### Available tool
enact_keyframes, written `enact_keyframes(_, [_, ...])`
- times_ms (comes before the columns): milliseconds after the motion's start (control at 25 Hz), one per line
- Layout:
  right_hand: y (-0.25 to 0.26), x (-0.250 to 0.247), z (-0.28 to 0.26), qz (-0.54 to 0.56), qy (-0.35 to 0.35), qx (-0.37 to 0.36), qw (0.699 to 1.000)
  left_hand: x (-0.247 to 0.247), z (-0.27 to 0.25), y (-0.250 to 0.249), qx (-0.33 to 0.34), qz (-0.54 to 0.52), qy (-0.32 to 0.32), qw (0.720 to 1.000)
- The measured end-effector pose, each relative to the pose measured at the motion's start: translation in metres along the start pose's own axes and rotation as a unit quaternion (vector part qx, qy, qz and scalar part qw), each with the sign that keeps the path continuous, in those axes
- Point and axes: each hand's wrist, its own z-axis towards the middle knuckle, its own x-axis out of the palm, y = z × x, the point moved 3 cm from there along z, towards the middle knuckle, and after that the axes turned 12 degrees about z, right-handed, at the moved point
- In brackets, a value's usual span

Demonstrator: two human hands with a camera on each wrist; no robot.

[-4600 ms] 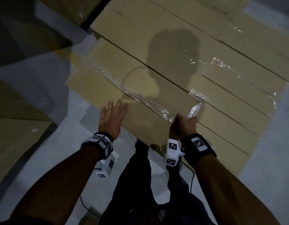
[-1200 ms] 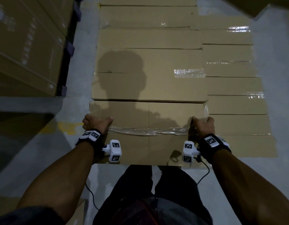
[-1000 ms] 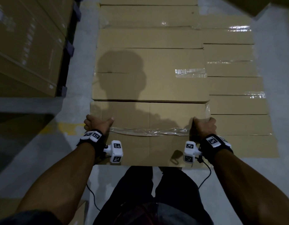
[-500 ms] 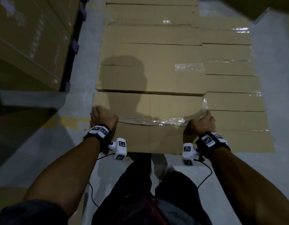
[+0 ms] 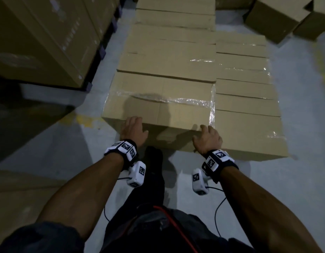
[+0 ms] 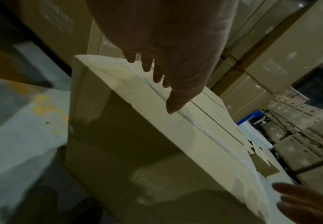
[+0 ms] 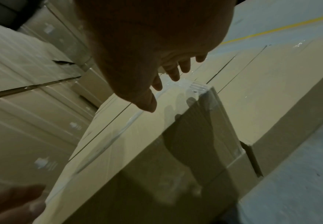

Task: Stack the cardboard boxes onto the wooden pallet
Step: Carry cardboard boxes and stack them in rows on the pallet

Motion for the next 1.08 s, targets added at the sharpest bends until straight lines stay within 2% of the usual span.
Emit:
enact_keyframes(80, [-0.011,0.001,-0.033,-0.007,0.01,-0.004,1.0,0.005,-0.043,-0.002,0.004,0.016,0.015,1.0])
enact_keyframes(200, [-0.022,0.0,-0.066,0.009,0.013,0.0,1.0,0.01,-0.088,0.001,0.01,0.027,-0.006,1.0])
enact_keyframes(360, [-0.037,0.02,-0.092,0.044,0.028,0.033,0.998,0.025,-0.112,0.016,0.001,0.021,-0.004,1.0])
enact_keyframes(560, [-0.05,0.061,-0.1,0.067,0.033,0.099,0.992,0.053,-0.104,0.042,0.013,0.035,0.017,0.999])
enact_keyframes(720, [-0.066,0.108,-0.056,0.148,-0.032,0.137,0.979,0.098,-0.054,0.07,0.0,0.004,0.014,1.0])
enact_keyframes(800, [-0.079,0.13,-0.031,0.203,-0.074,0.148,0.965,0.124,-0.03,0.081,-0.03,-0.041,-0.007,0.999])
enact_keyframes(920, [-0.1,0.157,0.011,0.284,-0.152,0.143,0.936,0.165,0.008,0.092,-0.116,-0.154,-0.029,0.981])
enact_keyframes(1000, [-0.116,0.179,0.038,0.356,-0.231,0.127,0.897,0.201,0.033,0.095,-0.154,-0.232,-0.063,0.958])
enact_keyframes(1080, [-0.125,0.2,0.074,0.442,-0.302,0.083,0.841,0.236,0.06,0.097,-0.179,-0.314,-0.138,0.922])
